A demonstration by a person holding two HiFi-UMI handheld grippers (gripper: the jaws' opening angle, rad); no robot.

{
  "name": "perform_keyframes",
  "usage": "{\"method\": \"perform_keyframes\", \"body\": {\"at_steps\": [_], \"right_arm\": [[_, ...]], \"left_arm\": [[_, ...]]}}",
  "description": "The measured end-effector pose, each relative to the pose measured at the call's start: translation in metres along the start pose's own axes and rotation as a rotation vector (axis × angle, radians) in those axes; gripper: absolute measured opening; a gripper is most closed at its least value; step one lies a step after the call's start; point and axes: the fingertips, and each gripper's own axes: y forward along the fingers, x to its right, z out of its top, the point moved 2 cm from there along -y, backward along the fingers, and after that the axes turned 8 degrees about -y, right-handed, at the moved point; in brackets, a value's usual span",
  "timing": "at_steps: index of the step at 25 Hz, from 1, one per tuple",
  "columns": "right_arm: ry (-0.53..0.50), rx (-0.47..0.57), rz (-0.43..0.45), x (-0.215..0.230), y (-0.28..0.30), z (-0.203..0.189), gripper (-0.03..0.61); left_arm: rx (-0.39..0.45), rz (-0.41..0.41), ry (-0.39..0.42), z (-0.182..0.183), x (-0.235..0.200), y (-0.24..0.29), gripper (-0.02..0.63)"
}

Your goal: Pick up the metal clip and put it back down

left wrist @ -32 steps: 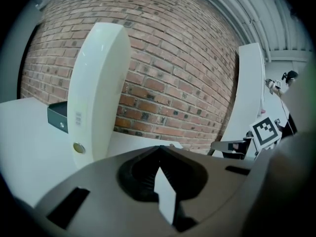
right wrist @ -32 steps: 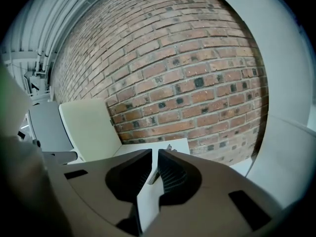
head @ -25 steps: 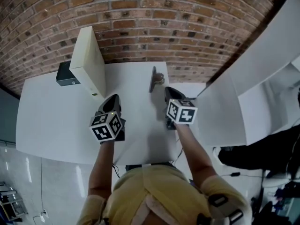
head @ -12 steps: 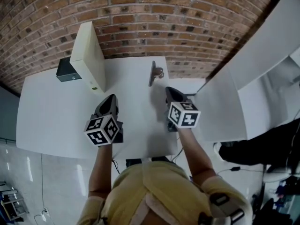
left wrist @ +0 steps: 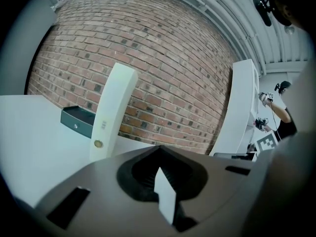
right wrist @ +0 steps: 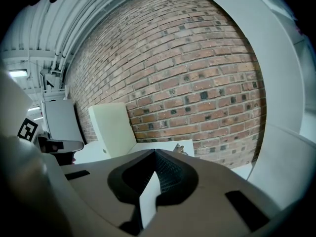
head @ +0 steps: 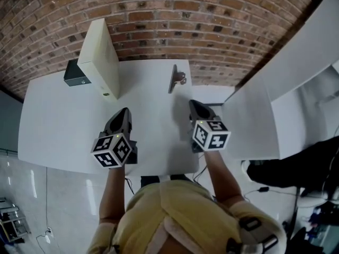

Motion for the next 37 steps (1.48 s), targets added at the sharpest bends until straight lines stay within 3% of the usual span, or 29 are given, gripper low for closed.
{"method": "perform_keyframes", "body": {"at_steps": [14,37], "right_arm": [[0.022,-0.007,0.031,0.005,-0.012,-0.011,0.003],[0.005,0.0,0.052,-0.004,-0.021,-0.009,0.003]], "left_arm": [[0.047,-0.003,-0.049,0.0,0.004,-0.023,0.002],[0.064,0.007,-0.064,-0.004,0.006,-0.036,0.002]]}}
